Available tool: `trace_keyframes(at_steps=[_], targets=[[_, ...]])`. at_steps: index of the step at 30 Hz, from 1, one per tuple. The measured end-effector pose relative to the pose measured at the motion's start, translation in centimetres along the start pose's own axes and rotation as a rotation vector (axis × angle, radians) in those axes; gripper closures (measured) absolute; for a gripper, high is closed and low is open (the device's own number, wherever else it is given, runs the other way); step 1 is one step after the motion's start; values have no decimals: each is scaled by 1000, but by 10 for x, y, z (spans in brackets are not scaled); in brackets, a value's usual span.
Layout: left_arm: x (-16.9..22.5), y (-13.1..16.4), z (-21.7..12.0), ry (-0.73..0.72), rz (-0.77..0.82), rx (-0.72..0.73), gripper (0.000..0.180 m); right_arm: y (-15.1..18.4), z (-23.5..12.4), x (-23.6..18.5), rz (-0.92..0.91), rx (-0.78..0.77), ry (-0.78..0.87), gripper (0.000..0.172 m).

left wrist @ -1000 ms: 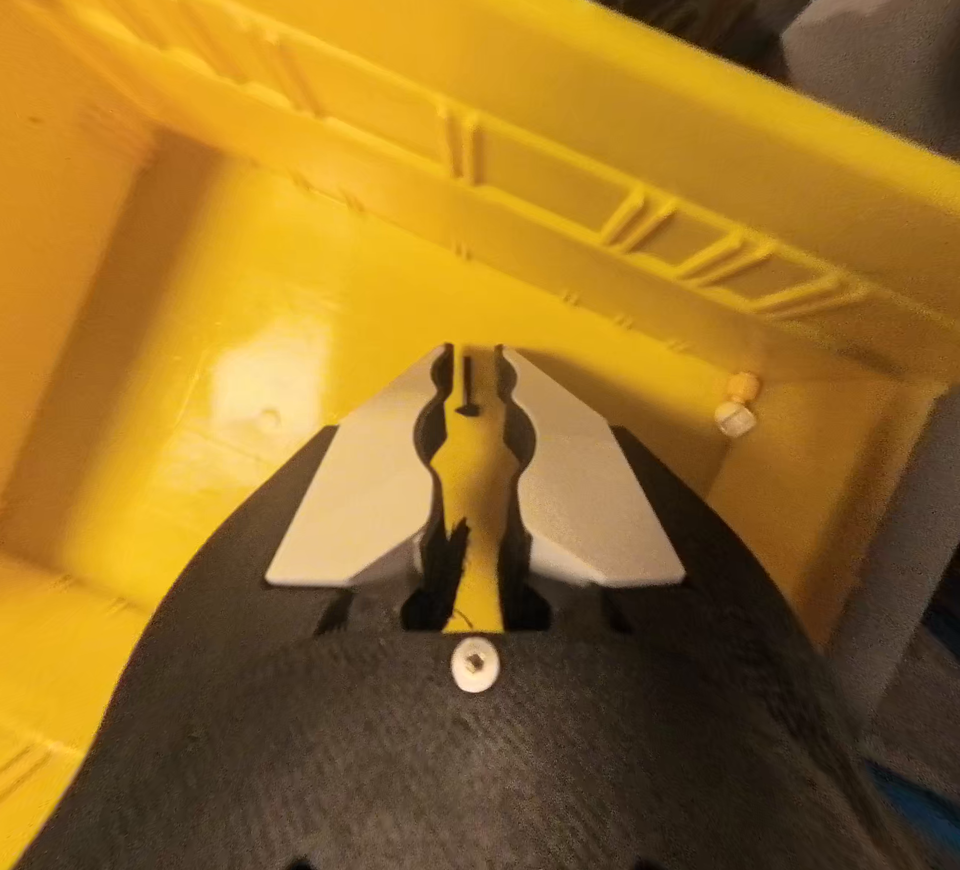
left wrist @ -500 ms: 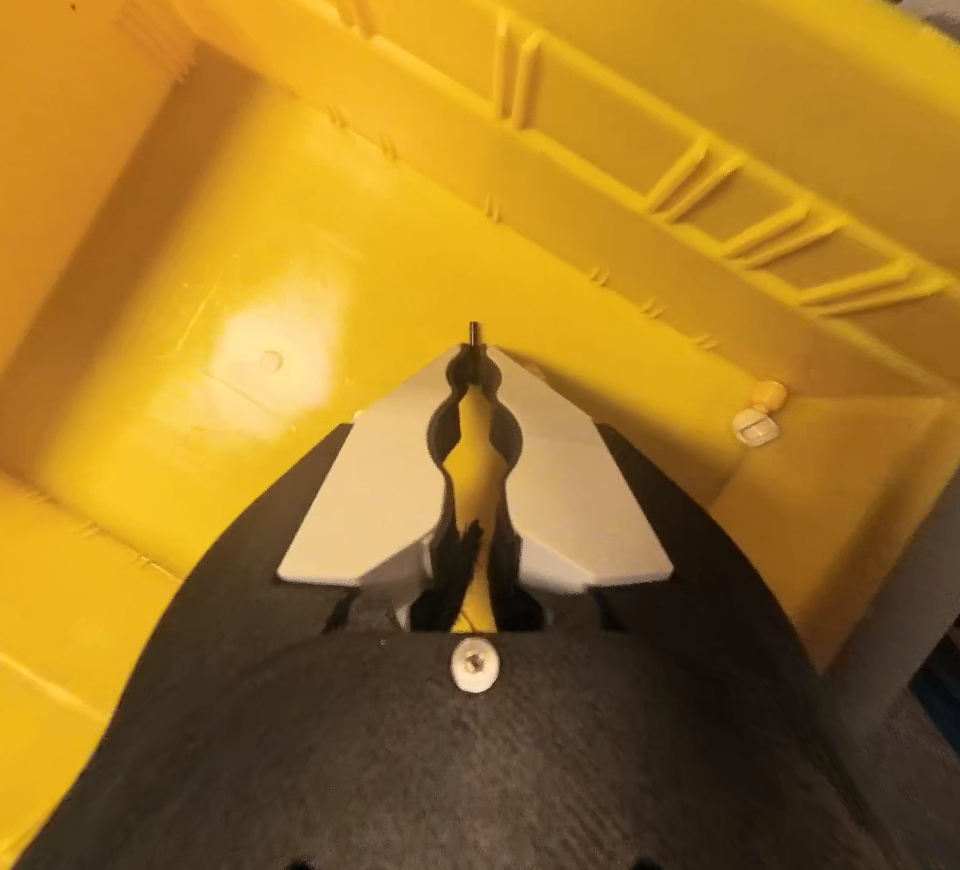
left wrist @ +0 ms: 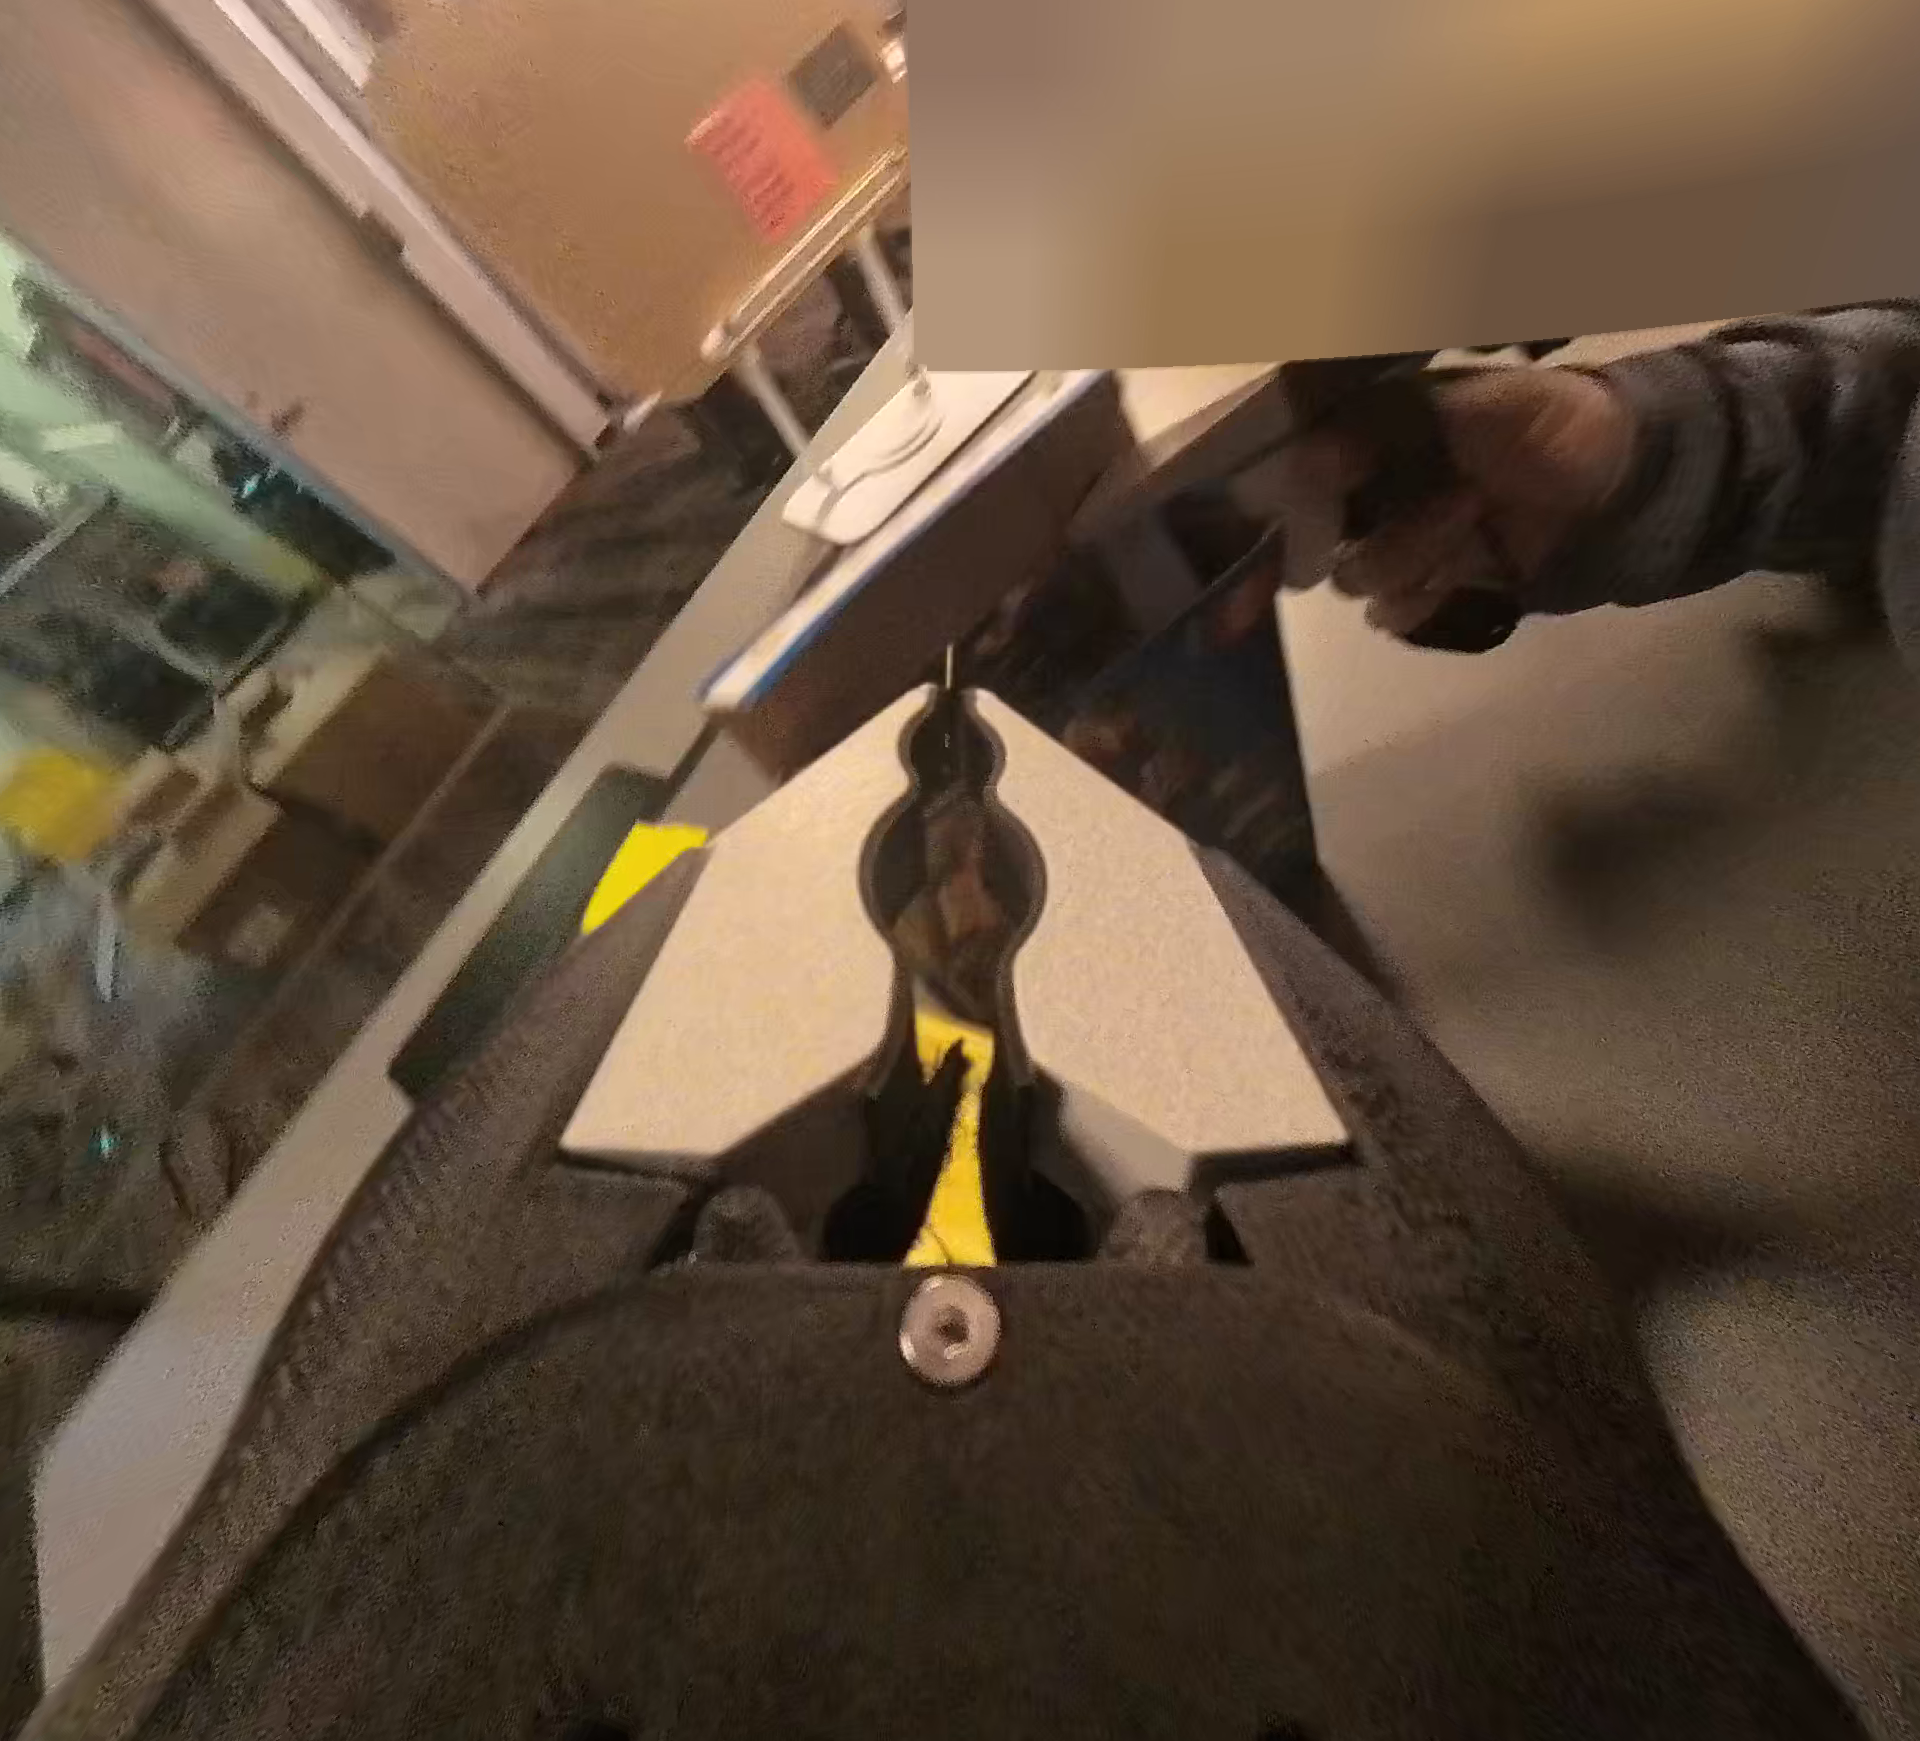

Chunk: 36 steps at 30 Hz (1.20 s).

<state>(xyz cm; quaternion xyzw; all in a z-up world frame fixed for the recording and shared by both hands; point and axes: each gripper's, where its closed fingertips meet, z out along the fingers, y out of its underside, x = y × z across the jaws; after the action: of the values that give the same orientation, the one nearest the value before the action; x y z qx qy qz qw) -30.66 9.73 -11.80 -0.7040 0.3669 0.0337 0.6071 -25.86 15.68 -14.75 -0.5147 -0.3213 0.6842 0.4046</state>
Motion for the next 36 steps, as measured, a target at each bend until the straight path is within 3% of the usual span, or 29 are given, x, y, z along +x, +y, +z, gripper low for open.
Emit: trace_keyframes(at_steps=[3,8,15,21,24,31,36], targets=[[17,-13,23,87,67,-53,179,1,0,-1,3,-3,-3,172],[15,19,48,71,182,-297,172,1,-1,-1,8,-7,-5,172],[15,10,31,114,47,-215,150,1,-1,0,21,-5,-10,172],[26,32,37,221,2,-308,145,2,-1,1,28,-5,-12,172],[36,44,39,298,-18,-373,133,2,0,1,29,-9,-14,171],[47,40,25,364,-74,-348,142,3,1,-4,13,-16,-35,172],[52,41,17,361,-48,-374,137,6,2,-10,-5,-28,-50,172]])
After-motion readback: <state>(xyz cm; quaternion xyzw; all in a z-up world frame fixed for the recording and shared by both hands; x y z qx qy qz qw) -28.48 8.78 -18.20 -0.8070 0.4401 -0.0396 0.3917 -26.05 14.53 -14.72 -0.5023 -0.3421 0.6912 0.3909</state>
